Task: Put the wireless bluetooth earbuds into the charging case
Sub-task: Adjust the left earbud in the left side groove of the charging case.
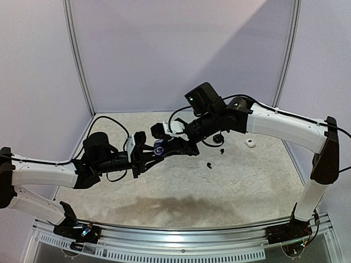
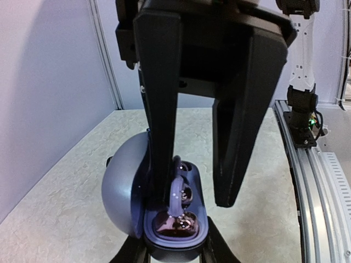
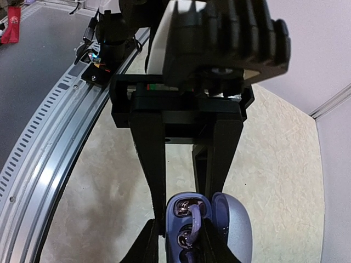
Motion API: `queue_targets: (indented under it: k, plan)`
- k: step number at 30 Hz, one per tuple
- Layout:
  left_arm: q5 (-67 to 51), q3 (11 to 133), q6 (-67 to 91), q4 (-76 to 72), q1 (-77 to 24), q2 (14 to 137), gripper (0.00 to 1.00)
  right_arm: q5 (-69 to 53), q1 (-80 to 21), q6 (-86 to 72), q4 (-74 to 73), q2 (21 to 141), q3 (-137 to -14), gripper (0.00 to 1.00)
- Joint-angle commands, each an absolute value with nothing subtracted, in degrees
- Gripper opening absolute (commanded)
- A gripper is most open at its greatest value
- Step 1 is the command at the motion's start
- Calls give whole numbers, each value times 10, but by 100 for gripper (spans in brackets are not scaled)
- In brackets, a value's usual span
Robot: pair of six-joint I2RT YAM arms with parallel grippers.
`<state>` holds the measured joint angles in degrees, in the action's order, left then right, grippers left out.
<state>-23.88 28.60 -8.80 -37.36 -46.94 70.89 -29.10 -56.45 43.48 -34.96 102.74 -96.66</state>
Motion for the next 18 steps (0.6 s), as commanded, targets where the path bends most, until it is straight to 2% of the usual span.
queue_targets:
  k: [1,10,18]
  plan:
    - [-253,287,-77,-391,-479,698,0,-289,-554,417,-337,999,-964,29]
    - [-254,285,-67,-387,-480,695,0,-312,-549,399,-305,976,-962,30]
    - [-253,284,-71,-385,-480,694,0,-344,-549,404,-313,984,-963,15]
